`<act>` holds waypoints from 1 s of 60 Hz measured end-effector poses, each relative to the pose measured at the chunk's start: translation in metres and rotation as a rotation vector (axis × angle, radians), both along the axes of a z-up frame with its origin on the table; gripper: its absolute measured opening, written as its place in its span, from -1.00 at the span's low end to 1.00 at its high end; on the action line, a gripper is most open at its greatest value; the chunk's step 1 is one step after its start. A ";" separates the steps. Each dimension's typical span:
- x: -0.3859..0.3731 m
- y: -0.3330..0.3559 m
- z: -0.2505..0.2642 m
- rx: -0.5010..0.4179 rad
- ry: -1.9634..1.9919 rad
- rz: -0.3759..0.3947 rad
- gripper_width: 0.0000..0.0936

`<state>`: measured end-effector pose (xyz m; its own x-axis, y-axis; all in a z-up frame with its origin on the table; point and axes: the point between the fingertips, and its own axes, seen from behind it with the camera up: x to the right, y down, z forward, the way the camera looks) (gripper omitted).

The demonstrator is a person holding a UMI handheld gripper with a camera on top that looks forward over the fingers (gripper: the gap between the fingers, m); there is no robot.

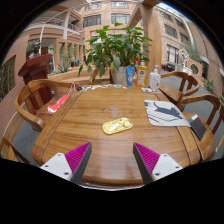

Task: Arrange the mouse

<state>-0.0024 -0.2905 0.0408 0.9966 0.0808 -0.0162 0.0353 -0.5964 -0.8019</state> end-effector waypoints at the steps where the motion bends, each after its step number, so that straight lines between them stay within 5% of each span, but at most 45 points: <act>1: -0.002 0.006 -0.003 -0.001 0.001 -0.001 0.83; 23: -0.019 0.103 -0.053 -0.086 0.037 -0.048 0.84; 45: -0.036 0.177 -0.055 -0.059 0.004 -0.045 0.81; 50: -0.036 0.184 -0.056 -0.051 -0.041 -0.040 0.66; 57: -0.039 0.188 -0.056 -0.036 -0.038 -0.023 0.04; 60: -0.040 0.189 -0.056 -0.029 -0.032 -0.023 -0.01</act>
